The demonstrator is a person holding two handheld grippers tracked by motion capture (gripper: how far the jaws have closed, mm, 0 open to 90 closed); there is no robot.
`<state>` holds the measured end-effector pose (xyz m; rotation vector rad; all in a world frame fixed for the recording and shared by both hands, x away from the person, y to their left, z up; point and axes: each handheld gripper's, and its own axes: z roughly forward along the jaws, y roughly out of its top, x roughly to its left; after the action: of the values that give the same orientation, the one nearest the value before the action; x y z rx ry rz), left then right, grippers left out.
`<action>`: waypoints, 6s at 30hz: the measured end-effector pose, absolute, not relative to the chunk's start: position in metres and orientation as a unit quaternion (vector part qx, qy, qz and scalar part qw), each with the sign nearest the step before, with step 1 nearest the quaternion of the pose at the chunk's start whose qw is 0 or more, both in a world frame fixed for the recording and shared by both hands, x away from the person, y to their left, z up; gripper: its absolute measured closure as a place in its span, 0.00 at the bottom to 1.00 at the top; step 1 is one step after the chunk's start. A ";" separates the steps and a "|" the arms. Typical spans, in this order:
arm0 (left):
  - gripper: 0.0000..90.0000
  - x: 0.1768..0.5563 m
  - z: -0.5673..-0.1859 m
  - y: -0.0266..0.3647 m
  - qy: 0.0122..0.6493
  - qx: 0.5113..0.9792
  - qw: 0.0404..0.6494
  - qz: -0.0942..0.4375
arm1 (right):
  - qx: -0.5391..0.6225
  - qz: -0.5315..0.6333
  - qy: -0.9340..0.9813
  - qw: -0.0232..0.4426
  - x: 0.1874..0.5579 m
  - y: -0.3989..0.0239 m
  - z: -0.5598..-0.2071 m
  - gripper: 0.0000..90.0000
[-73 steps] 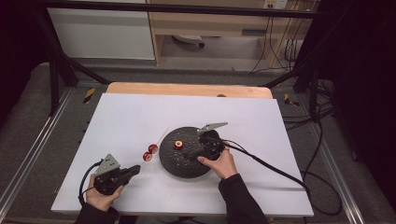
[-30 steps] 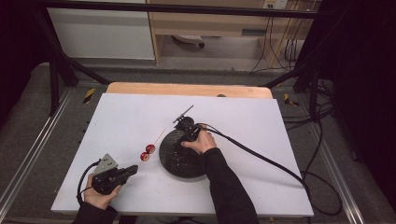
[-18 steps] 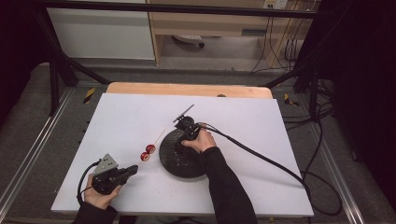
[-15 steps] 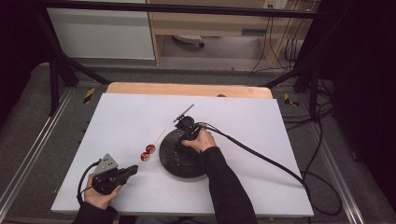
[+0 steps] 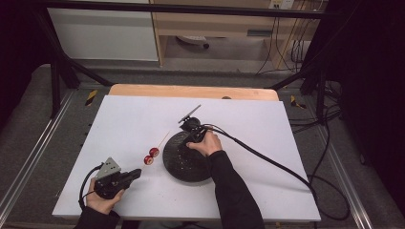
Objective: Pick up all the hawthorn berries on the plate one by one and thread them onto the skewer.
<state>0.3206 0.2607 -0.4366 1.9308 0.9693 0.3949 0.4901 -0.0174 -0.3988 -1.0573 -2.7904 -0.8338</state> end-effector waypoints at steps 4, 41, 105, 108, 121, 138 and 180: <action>0.98 0.320 -0.436 0.260 0.390 0.784 0.455 0.161 | -0.346 -0.272 -0.897 0.024 0.484 -0.019 -0.393 0.69; 0.98 0.314 -0.434 0.242 0.377 0.785 0.466 0.158 | -0.428 -0.469 -0.772 0.028 0.435 -0.080 -0.397 0.69; 0.98 0.297 -0.430 0.181 0.383 0.751 0.511 0.166 | -0.504 -0.718 -0.480 -0.007 0.421 -0.104 -0.404 0.70; 0.98 0.297 -0.428 0.179 0.382 0.751 0.513 0.166 | -0.504 -0.721 -0.475 -0.009 0.421 -0.105 -0.402 0.70; 0.98 0.298 -0.426 0.173 0.378 0.750 0.516 0.167 | -0.502 -0.733 -0.459 0.003 0.421 -0.106 -0.400 0.70; 0.98 0.300 -0.424 0.168 0.380 0.745 0.520 0.170 | -0.501 -0.736 -0.455 0.012 0.419 -0.105 -0.401 0.70; 0.98 0.323 -0.415 0.143 0.404 0.734 0.519 0.172 | -0.507 -0.716 -0.478 0.050 0.406 -0.095 -0.415 0.70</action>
<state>0.3234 0.1429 -0.4146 1.7597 0.9685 0.4123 0.4064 -0.0950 -0.4151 -1.5452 -1.4546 -2.1796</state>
